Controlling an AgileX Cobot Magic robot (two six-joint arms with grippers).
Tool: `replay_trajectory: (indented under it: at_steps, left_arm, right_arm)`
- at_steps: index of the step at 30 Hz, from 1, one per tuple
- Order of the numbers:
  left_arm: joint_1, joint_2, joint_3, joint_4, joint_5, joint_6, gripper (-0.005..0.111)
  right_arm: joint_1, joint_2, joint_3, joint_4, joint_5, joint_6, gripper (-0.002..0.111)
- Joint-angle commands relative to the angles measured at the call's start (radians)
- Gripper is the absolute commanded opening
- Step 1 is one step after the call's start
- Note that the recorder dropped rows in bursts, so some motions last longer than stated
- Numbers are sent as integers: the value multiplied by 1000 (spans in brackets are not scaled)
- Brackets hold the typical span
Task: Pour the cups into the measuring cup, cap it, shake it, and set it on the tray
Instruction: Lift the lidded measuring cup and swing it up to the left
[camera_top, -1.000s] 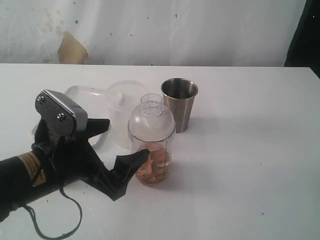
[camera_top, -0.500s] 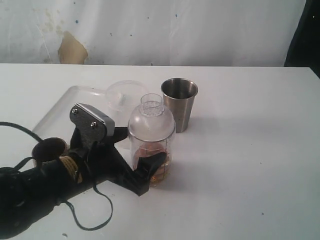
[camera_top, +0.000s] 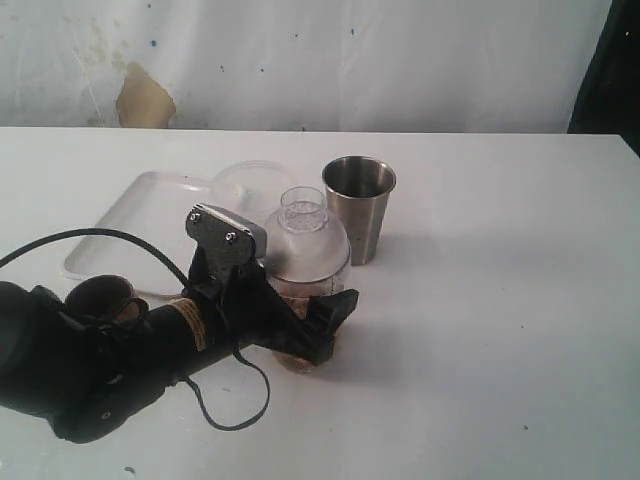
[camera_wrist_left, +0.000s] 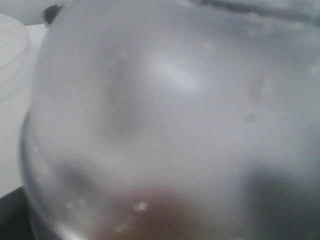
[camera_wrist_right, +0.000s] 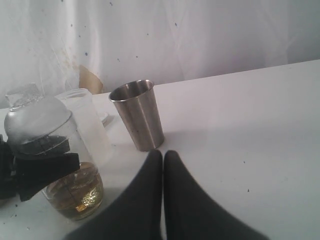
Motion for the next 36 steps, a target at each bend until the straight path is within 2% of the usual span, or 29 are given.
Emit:
replay_trajectory:
  at_steps: [1,3,6,8,10,12,13,14,16,18,19,21,23,25,26,28,30,32,33,34,36]
  left_arm:
    - [-3,-1,-4,-8,-19,-100,28]
    - [-3,-33,-2,0,8,-101,1]
    - [-3,-173,-2,0,77,-40,0]
    - [-3,-309,-4,-50,205,144,0]
    - [-3,-388,-17,-218,354,352,0]
    - [-3,-463,-40,-538,471,588,0]
    - [-3,-503,-54,-612,532,643,0]
    - [-3,-518,-61,-579,571,626,0]
    - [-3,-551,-75,-369,682,521,0]
    - [-1,-588,-68,-197,714,388,0]
    - [13,-606,-60,-174,698,369,0]
    - [63,-638,-45,-245,642,357,0]
    - [111,-657,-31,-439,574,318,0]
    - [126,-660,-21,-663,537,256,0]
    - [122,-656,-21,-675,546,234,0]
    - [82,-645,-34,-513,593,225,0]
    - [43,-648,-44,-229,666,239,0]
    - [19,-667,-50,104,795,259,0]
    - [19,-674,-50,194,836,257,0]
    - [37,-681,-50,218,874,253,0]
    - [103,-691,-50,169,861,175,0]
  right_arm:
    - [2,-6,5,-2,-8,1,0]
    - [2,-6,5,-2,-8,1,0]
    - [2,-6,5,-2,-8,1,0]
    - [2,-6,5,-2,-8,1,0]
    - [2,-6,5,-2,-8,1,0]
    - [2,-6,5,-2,-8,1,0]
    - [2,-6,5,-2,-8,1,0]
    - [2,-6,5,-2,-8,1,0]
    - [2,-6,5,-2,-8,1,0]
    - [2,-6,5,-2,-8,1,0]
    - [2,-6,5,-2,-8,1,0]
    - [2,-6,5,-2,-8,1,0]
    - [2,-6,5,-2,-6,1,0]
    - [2,-6,5,-2,-6,1,0]
    - [2,-6,5,-2,-6,1,0]
    - [2,-6,5,-2,-6,1,0]
    - [2,-6,5,-2,-8,1,0]
    - [2,-6,5,-2,-8,1,0]
    - [2,-6,5,-2,-8,1,0]
    - [2,-6,5,-2,-6,1,0]
    - [2,-6,5,-2,-6,1,0]
